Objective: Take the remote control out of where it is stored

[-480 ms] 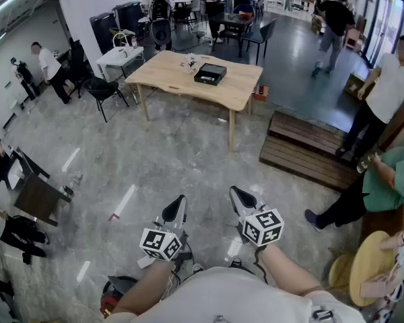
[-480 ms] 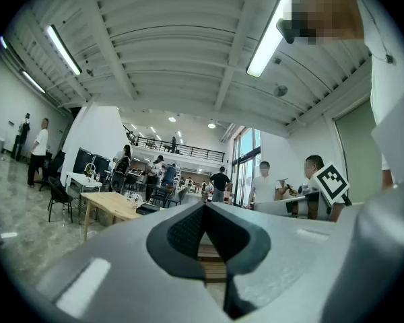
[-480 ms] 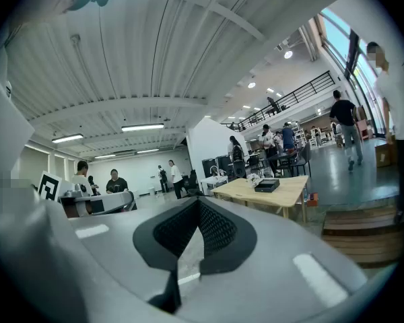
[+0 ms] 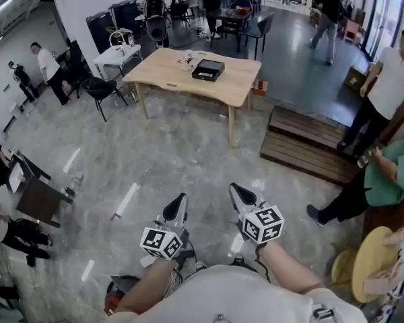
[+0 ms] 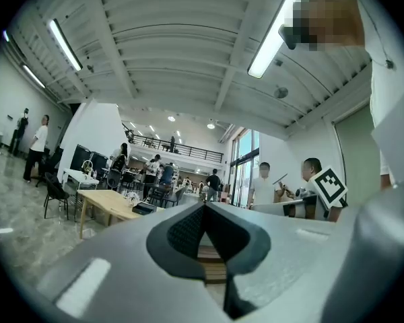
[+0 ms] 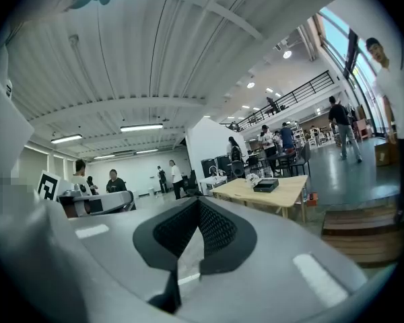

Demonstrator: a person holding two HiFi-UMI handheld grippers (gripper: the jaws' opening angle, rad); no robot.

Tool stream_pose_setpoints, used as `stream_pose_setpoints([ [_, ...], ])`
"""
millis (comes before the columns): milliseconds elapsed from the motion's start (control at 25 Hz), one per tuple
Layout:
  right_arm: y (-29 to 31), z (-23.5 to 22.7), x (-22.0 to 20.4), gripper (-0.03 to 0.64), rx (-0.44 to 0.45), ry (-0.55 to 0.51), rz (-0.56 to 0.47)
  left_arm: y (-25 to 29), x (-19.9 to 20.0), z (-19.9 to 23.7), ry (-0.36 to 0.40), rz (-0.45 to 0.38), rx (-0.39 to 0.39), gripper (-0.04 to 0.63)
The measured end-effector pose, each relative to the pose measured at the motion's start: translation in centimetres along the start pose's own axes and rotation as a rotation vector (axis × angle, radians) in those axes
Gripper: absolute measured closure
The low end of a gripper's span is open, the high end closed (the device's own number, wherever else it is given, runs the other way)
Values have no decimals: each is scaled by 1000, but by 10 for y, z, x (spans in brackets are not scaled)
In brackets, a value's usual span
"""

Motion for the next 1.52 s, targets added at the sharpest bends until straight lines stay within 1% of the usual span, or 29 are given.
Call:
stream_pose_setpoints([
  [240, -3, -11, 0, 589, 1, -2, -11, 9, -5, -6, -23, 2, -14, 595],
  [360, -4, -18, 1, 589, 11, -5, -9, 13, -7, -11, -23, 3, -7, 595],
  [680, -6, -42, 11, 589, 48, -12, -5, 28, -10, -21, -32, 1, 42, 595],
  [880, -12, -64, 12, 589, 71, -18, 6, 42, -14, -35, 0, -13, 73, 595],
  [1040, -23, -83, 16, 589, 66, -26, 7, 53, -14, -47, 0, -29, 88, 595],
  [1160, -24, -94, 17, 589, 69, -16, 10, 60, -15, -53, -10, -25, 97, 595],
  [1360, -12, -109, 14, 589, 68, -4, 17, 76, -16, -47, -12, -27, 101, 595],
  [1520, 6, -123, 10, 589, 64, -1, 24, 102, -24, -34, -24, -21, 92, 595],
])
Point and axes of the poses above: the fingertips, and each gripper's own axes: y forward along the fingers, z to its left, x out of its top, the point moved 8 cm from there along -y, backward along the fingers, and after that the axes turned 15 degrees about x, right-handed, at the moved point
